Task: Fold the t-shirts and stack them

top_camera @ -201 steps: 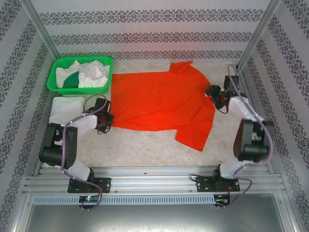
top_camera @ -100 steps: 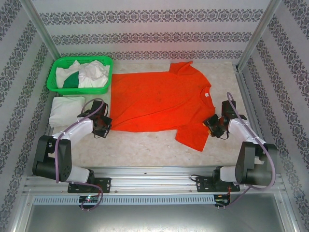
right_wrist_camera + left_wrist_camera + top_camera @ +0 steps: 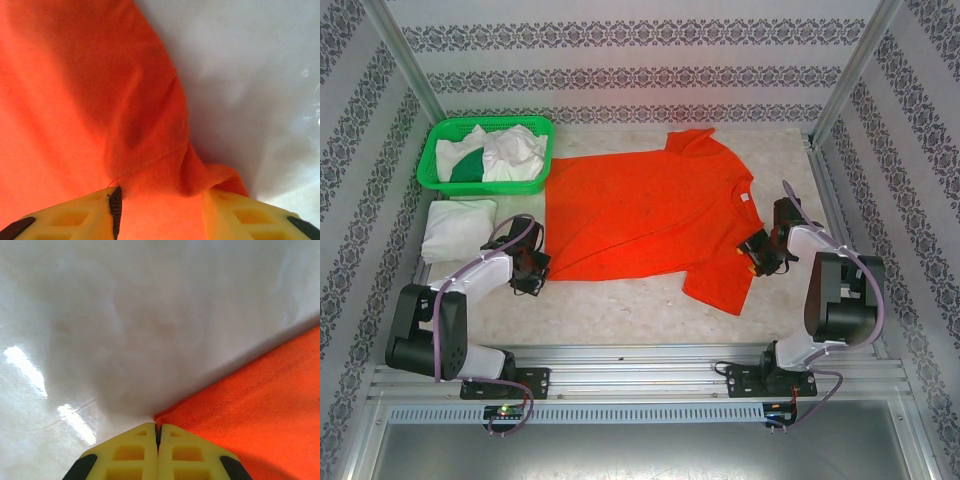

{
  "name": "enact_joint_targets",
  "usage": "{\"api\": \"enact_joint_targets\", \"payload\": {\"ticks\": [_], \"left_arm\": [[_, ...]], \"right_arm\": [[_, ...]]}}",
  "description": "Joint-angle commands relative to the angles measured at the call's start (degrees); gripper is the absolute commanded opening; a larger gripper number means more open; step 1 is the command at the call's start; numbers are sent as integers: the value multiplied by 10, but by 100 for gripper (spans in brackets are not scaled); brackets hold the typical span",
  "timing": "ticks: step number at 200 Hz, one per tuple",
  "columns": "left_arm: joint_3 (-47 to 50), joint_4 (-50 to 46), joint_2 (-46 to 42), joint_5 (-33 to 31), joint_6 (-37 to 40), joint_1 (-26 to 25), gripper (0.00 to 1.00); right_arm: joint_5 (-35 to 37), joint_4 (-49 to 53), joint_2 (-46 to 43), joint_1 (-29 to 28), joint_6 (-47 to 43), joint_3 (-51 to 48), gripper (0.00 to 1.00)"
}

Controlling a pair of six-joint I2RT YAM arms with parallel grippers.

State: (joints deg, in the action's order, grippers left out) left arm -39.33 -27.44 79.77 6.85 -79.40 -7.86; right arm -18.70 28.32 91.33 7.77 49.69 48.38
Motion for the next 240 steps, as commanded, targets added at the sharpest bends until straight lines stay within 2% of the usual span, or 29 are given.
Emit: {"api": "enact_joint_targets", "payload": {"ticks": [1, 24, 58, 71, 85, 91, 109, 114, 162, 190, 240], "left_arm": [[5, -8, -11, -21, -26, -3, 0], [3, -3, -8, -20, -27, -3, 0], [1, -2, -10, -23, -27, -3, 0], [1, -2, -10, -23, -27, -3, 0], [0, -2, -11, -22, -26, -3, 0], [-1, -2, -10, -22, -26, -3, 0], [-3, -1, -11, -22, -25, -3, 0], [-3, 0, -11, -22, -24, -3, 0], [-1, 6, -11, -22, -26, -2, 0], [-2, 10, -5, -19, -23, -3, 0], [0, 12, -5, -17, -22, -2, 0]], "right_arm": [[17, 18, 22, 6, -15, 13, 44], [22, 20, 19, 5, -18, 1, 34], [21, 20, 4, 7, -19, -11, 7], [18, 23, 0, 8, -20, -11, 1], [13, 22, -11, 9, -20, -12, 1], [11, 23, -16, 8, -21, -12, 5], [14, 38, -42, 7, -25, -10, 33], [15, 42, -52, 7, -23, -11, 36], [24, 74, -116, -5, -18, -53, 36], [22, 72, -88, -9, -22, -48, 40], [36, 81, -32, -29, -33, -22, 41]]}}
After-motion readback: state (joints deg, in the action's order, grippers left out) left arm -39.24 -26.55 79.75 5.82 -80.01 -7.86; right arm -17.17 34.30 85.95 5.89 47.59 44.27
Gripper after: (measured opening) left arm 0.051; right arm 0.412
